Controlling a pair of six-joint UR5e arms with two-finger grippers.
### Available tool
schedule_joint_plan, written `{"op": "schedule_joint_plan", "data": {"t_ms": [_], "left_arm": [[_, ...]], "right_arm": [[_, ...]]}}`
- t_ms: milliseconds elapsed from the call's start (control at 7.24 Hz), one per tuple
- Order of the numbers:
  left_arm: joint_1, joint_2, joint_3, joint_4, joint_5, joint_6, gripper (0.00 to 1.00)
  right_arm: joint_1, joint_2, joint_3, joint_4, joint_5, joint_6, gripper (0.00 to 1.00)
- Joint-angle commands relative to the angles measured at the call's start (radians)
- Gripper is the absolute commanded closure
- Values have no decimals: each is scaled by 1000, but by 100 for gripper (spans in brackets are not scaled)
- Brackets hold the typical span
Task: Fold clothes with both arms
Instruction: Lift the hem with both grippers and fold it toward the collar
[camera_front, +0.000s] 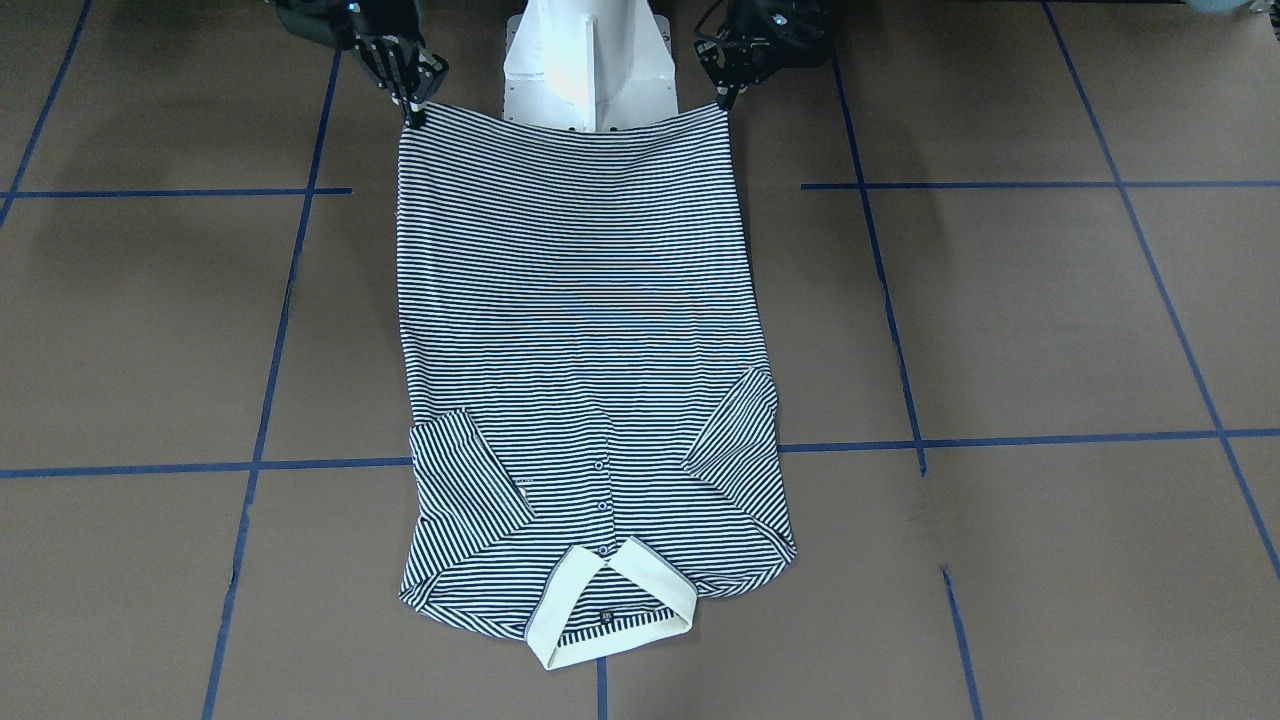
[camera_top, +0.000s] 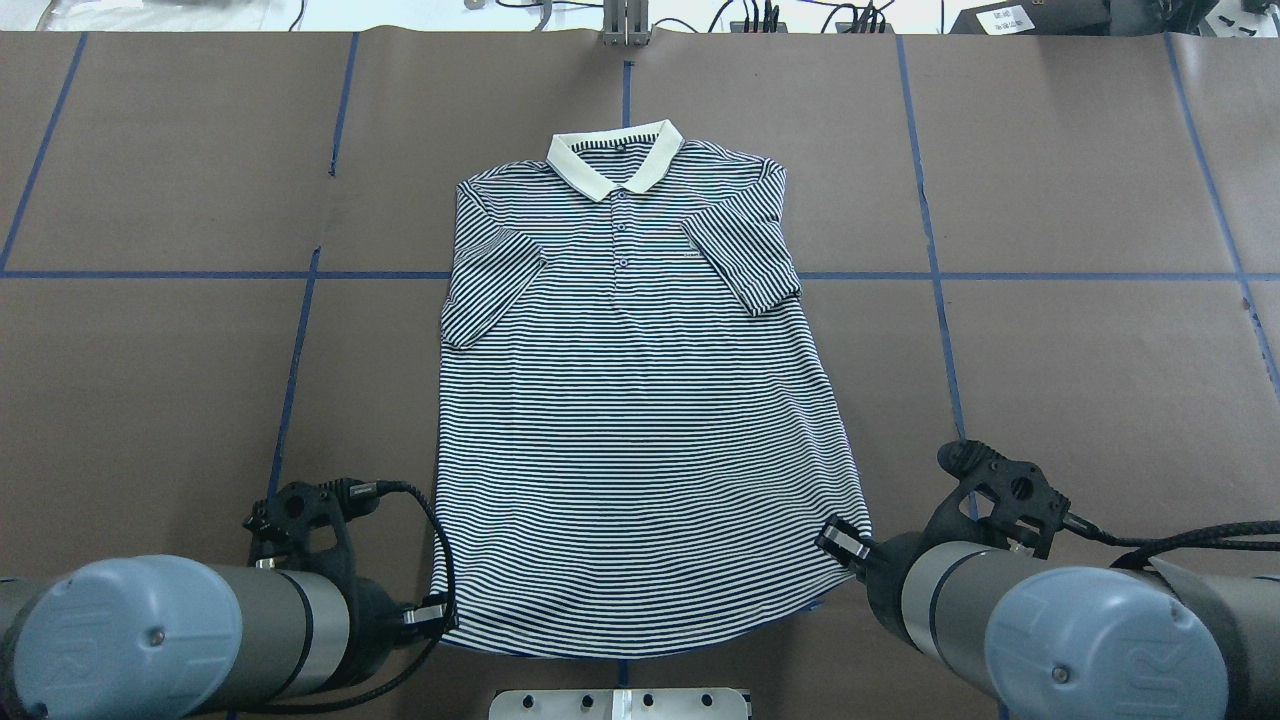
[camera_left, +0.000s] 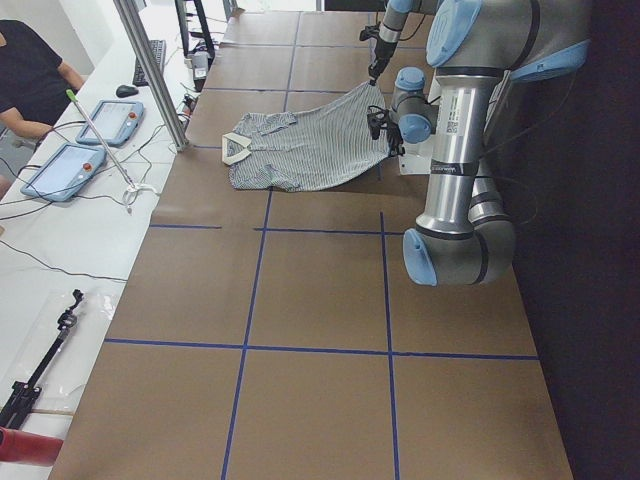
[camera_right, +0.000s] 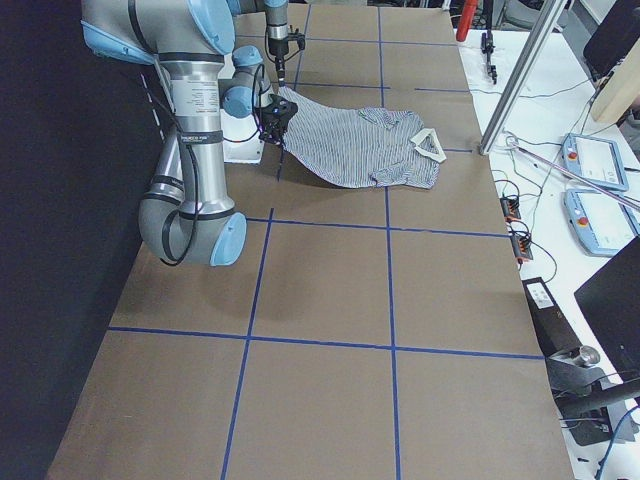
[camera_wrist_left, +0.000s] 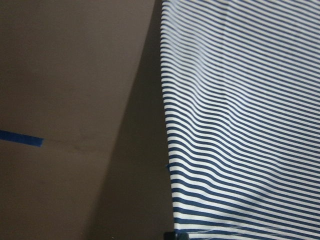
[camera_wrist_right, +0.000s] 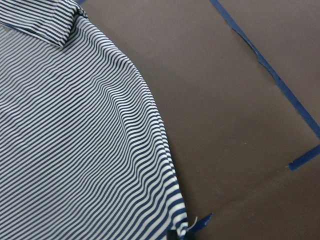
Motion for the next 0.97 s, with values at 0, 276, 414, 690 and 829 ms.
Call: {"op": "schedule_joint_plan", "data": {"t_ms": [0,276,414,690,829], "left_arm": [[-161,-66,60,5,-2,19,100],[-322,-220,315,-7,2,166,100],[-384,-268,426,-76,2,209,100],[-502,-273,586,-249,2,301,100],[-539,-281,670,-348,2,359,100]], "right_arm": [[117,146,-147,-30,0,-103,100],[273,221,-298,-21,53,-275,100],[350,274,-415,55,98,-332,100],[495,362,-726,311,171,-403,100],[555,433,-864,365,222,-430,100]]}}
